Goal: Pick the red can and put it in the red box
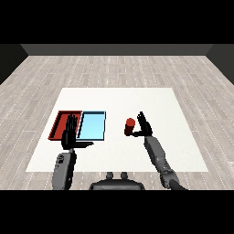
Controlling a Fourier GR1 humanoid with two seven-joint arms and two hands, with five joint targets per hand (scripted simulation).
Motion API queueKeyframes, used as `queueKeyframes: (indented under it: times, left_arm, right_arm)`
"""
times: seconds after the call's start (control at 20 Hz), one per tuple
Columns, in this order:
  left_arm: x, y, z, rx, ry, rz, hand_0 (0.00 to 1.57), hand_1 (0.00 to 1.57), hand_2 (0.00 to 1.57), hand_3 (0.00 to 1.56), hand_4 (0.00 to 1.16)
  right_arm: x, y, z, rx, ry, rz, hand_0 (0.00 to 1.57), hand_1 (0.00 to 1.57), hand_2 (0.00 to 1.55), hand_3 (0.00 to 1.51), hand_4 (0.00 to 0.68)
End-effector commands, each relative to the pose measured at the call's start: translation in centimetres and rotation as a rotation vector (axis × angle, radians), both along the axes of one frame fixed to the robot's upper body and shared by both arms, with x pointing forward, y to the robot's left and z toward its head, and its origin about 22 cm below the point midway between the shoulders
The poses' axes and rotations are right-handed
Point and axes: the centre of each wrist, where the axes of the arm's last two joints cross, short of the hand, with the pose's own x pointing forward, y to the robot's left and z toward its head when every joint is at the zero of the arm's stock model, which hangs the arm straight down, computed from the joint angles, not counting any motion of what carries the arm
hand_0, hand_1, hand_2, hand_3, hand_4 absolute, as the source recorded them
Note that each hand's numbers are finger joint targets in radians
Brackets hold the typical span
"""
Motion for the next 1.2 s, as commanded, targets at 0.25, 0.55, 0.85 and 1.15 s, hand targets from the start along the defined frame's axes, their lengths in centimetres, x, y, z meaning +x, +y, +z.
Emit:
queueKeyframes:
  times: [0.25,0.55,0.85,1.15]
  left_arm:
    - [-1.4,-0.8,-1.2,0.033,0.001,-0.006,0.00,0.00,0.00,0.00,0.00]
    - [-1.1,0.1,-0.3,0.014,-0.017,0.014,0.00,0.00,0.00,0.00,0.00]
    - [-1.6,0.8,-0.4,0.004,-0.012,-0.004,0.00,0.00,0.00,0.00,0.00]
    - [0.2,-0.4,0.4,0.019,-0.012,0.014,0.00,0.00,0.00,0.00,0.00]
  right_arm:
    - [0.1,2.4,-1.5,0.031,0.023,0.026,0.00,0.00,0.00,0.00,0.000]
    - [2.5,2.4,0.6,0.040,0.022,0.016,0.00,0.00,0.00,0.00,0.000]
    - [1.6,3.8,-0.2,0.039,0.048,0.061,0.00,0.00,0.00,0.00,0.000]
    - [2.0,3.7,0.1,0.040,0.054,0.054,0.00,0.00,0.00,0.00,0.000]
